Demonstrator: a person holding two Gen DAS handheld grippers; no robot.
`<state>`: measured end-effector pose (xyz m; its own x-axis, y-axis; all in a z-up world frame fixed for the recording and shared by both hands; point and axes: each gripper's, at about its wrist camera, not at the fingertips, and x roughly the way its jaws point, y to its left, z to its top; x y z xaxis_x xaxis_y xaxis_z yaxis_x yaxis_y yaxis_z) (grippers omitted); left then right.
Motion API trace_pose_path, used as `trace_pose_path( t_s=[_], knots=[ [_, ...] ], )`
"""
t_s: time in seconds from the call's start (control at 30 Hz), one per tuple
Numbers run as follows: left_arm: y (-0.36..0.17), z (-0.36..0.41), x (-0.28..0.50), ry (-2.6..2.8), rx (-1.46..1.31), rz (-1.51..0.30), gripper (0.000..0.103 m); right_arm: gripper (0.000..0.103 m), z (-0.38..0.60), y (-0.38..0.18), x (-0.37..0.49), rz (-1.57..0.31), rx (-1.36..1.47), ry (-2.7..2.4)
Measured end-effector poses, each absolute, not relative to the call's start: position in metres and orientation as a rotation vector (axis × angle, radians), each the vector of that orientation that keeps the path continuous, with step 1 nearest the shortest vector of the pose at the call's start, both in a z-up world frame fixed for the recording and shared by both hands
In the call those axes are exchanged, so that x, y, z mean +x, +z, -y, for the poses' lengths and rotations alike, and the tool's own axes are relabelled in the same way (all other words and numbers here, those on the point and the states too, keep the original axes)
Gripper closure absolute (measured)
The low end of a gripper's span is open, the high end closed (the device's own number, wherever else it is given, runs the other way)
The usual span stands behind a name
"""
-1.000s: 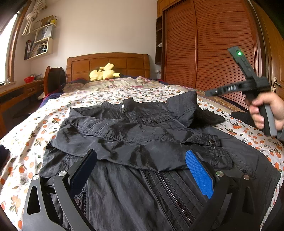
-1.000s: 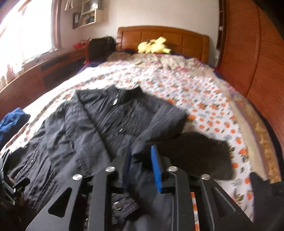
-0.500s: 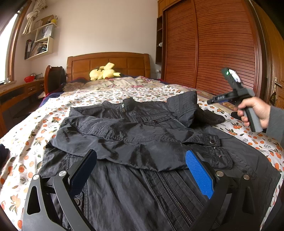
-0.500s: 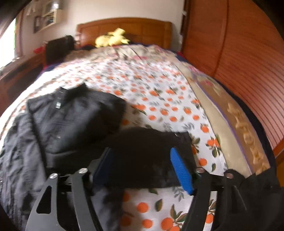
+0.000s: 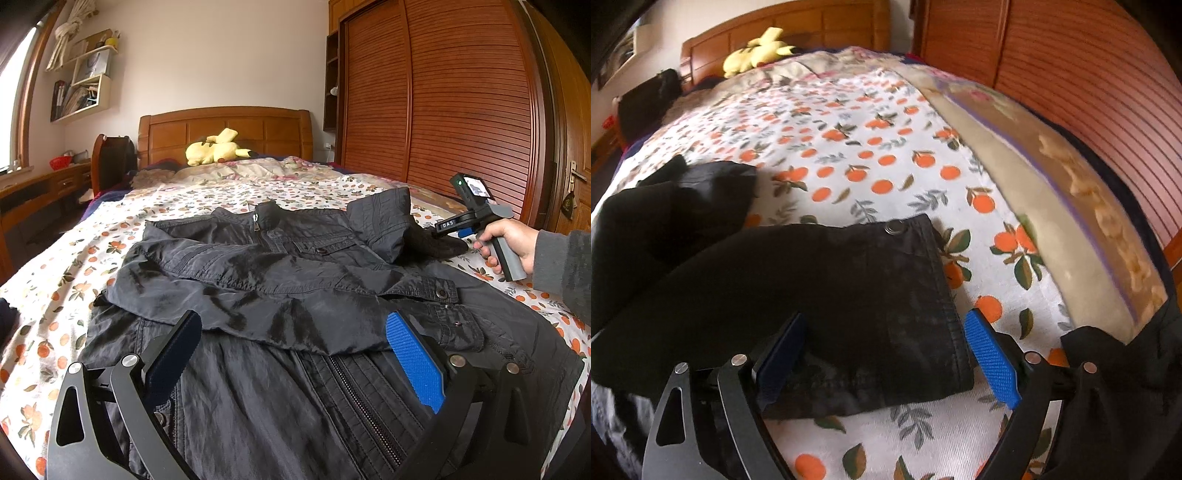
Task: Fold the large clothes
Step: 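Carry the held sleeve across the jacket front with the right gripper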
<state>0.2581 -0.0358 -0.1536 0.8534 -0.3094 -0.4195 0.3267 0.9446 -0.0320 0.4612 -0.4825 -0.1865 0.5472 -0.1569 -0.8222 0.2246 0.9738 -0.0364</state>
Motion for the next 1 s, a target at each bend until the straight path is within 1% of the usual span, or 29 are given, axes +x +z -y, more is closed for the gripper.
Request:
trace_pose_path(
  t_s=[0.1,0.17,0.2,0.23,0.27,0.3,0.33,0.4,0.5,0.67,0.83,1.0],
  knots=[
    [-0.154,0.036,0.258,-0.335,0.041,-0.434,0.002,0.019,0.482,-0.194,0.464,-1.001,0.084,-0.224],
    [-0.154,0.035,0.258,-0.335,0.041,-0.434,0.002,0.021,0.482,-0.199,0.464,-1.021,0.1,-0.211],
    [-0.154,0.035,0.257,-0.334,0.041,-0.434,0.002,0.028,0.482,-0.2,0.463,-1.025,0.104,-0.198],
    [-0.154,0.035,0.257,-0.334,0.041,-0.433,0.002,0.044,0.48,-0.202,0.463,-1.034,0.111,-0.172],
    [-0.153,0.036,0.258,-0.334,0.041,-0.433,0.002,0.049,0.477,-0.202,0.462,-1.035,0.104,-0.165],
    [-0.154,0.035,0.257,-0.334,0.042,-0.432,0.002,0.061,0.473,-0.201,0.461,-1.035,0.086,-0.159],
    [-0.154,0.036,0.258,-0.334,0.042,-0.433,0.002,0.078,0.47,-0.2,0.46,-1.038,0.07,-0.147],
    [-0.154,0.035,0.257,-0.331,0.044,-0.429,0.002,0.088,0.463,-0.193,0.456,-1.034,0.038,-0.118],
    [-0.152,0.035,0.255,-0.329,0.041,-0.424,0.002,0.09,0.453,-0.176,0.448,-0.987,0.003,-0.113],
    [-0.147,0.033,0.249,-0.328,0.042,-0.417,0.002,0.091,0.424,-0.118,0.422,-0.842,-0.023,-0.049],
    [-0.138,0.025,0.238,-0.317,0.055,-0.404,0.002,0.092,0.375,-0.062,0.395,-0.729,-0.071,0.066],
    [-0.132,0.014,0.228,-0.302,0.059,-0.409,0.002,0.093,0.319,-0.031,0.364,-0.67,-0.111,0.189]
  ],
)
